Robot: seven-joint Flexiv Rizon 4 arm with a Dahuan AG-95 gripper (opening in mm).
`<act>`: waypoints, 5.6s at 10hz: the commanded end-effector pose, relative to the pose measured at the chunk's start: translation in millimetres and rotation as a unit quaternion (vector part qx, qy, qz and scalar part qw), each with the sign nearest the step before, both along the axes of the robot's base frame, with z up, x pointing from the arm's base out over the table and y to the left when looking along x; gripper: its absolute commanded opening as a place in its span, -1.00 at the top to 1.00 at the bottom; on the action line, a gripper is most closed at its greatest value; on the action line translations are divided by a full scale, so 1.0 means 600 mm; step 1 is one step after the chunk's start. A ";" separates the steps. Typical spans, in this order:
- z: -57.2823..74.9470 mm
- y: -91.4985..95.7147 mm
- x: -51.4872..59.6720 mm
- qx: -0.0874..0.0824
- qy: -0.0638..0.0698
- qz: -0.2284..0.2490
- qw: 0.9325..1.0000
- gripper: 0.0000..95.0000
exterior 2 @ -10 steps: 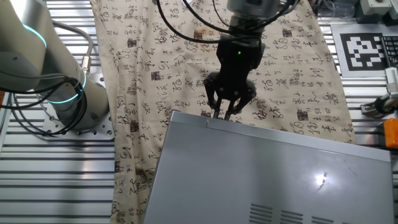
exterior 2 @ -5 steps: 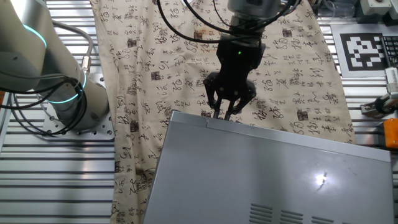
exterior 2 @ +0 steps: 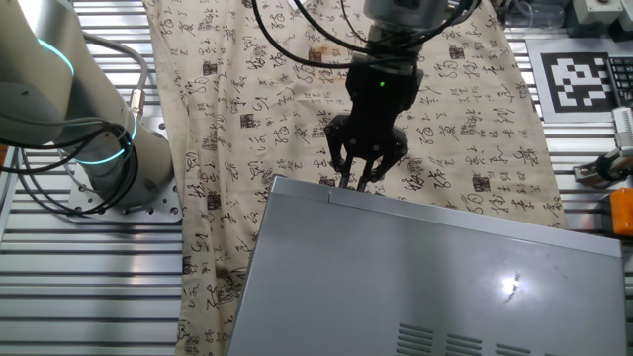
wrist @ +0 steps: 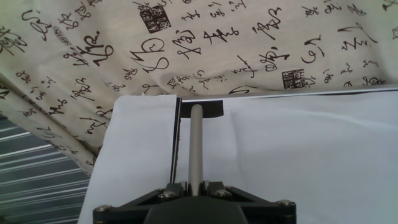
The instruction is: Open the microwave door
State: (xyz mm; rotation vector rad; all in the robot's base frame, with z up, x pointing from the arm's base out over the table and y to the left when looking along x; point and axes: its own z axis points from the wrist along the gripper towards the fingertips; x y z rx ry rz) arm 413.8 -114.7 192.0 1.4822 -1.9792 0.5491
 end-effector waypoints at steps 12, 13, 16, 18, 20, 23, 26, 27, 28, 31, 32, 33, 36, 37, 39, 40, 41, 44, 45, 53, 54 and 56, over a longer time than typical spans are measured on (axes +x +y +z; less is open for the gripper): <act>-0.005 0.010 0.012 0.000 -0.014 -0.029 0.999 1.00; -0.005 0.011 0.013 0.000 -0.015 -0.030 0.999 1.00; -0.004 0.013 0.017 -0.001 -0.014 -0.032 0.999 1.00; -0.004 0.013 0.017 -0.001 -0.013 -0.032 0.999 1.00; -0.004 0.013 0.017 -0.001 -0.014 -0.032 0.999 1.00; -0.005 0.012 0.015 -0.005 -0.015 -0.027 0.999 1.00; -0.005 0.014 0.021 -0.007 -0.007 -0.033 0.999 1.00; -0.005 0.014 0.021 -0.009 -0.002 -0.035 0.999 1.00; -0.005 0.014 0.021 -0.009 -0.001 -0.035 0.999 1.00; -0.005 0.018 0.024 -0.009 -0.001 -0.037 0.999 1.00; -0.004 0.022 0.025 -0.010 -0.001 -0.039 0.999 1.00; -0.001 0.035 0.030 -0.013 -0.003 -0.034 0.999 1.00; -0.004 0.047 0.037 -0.013 -0.010 -0.047 0.999 1.00; -0.005 0.051 0.039 -0.012 -0.013 -0.052 0.998 1.00; -0.003 0.059 0.047 -0.016 -0.015 -0.072 0.997 1.00; 0.001 0.062 0.054 -0.017 -0.013 -0.077 0.997 1.00; 0.004 0.065 0.059 -0.018 -0.019 -0.086 0.996 1.00; 0.002 0.067 0.060 0.001 -0.037 -0.149 0.988 1.00; 0.002 0.067 0.060 0.007 -0.037 -0.165 0.986 0.60; 0.019 0.086 0.093 0.009 -0.046 -0.171 0.984 0.20; 0.024 0.088 0.096 0.008 -0.044 -0.168 0.985 0.60; 0.033 0.092 0.100 0.007 -0.043 -0.166 0.985 1.00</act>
